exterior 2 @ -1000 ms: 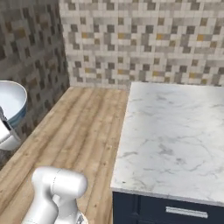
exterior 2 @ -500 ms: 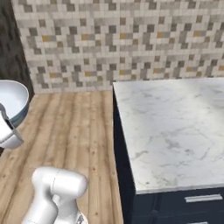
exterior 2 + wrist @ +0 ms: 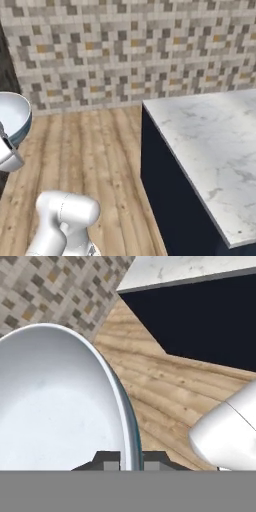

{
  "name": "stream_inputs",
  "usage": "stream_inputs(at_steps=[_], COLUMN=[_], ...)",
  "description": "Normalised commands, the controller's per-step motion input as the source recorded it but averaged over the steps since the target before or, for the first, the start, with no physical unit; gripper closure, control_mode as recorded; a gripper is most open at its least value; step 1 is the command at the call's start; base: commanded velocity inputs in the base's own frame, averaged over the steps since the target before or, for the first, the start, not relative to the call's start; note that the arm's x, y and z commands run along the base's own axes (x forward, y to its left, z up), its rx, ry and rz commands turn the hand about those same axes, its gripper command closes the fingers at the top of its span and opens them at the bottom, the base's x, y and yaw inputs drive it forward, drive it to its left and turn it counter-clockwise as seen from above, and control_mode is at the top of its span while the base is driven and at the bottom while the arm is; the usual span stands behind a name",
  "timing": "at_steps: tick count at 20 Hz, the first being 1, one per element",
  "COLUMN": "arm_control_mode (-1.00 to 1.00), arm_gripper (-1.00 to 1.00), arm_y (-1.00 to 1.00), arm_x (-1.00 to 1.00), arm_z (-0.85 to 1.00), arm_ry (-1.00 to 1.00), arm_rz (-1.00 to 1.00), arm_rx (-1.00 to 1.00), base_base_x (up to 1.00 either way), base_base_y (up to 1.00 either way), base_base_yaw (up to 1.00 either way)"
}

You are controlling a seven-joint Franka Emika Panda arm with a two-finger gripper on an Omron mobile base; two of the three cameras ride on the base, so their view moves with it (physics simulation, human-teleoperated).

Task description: Pick up the bowls from the cabinet and place each bowl in front of a stool on the dining counter.

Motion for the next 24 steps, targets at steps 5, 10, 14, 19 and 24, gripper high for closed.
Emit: stream_inputs(at_steps=[5, 10, 14, 19, 24], arm_control_mode=[1.00, 1.00, 1.00, 1.00, 1.00], arm_gripper=[1.00, 1.00, 1.00, 1.00, 1.00], arm_y=[0.00, 0.00, 0.00, 0.00, 0.00], arm_x=[0.00, 0.00, 0.00, 0.00, 0.00], arm_z=[0.00, 0.00, 0.00, 0.00, 0.00], arm_ry=[0.00, 0.00, 0.00, 0.00, 0.00], arm_rz=[0.00, 0.00, 0.00, 0.00, 0.00], arm_rx=[0.00, 0.00, 0.00, 0.00, 0.00], base_base_x=[1.00, 1.00, 1.00, 1.00, 1.00], base_base_y=[0.97, 1.00, 1.00, 1.00, 1.00], base_base_yaw=[-0.46, -0.43, -0.40, -0.34, -0.31])
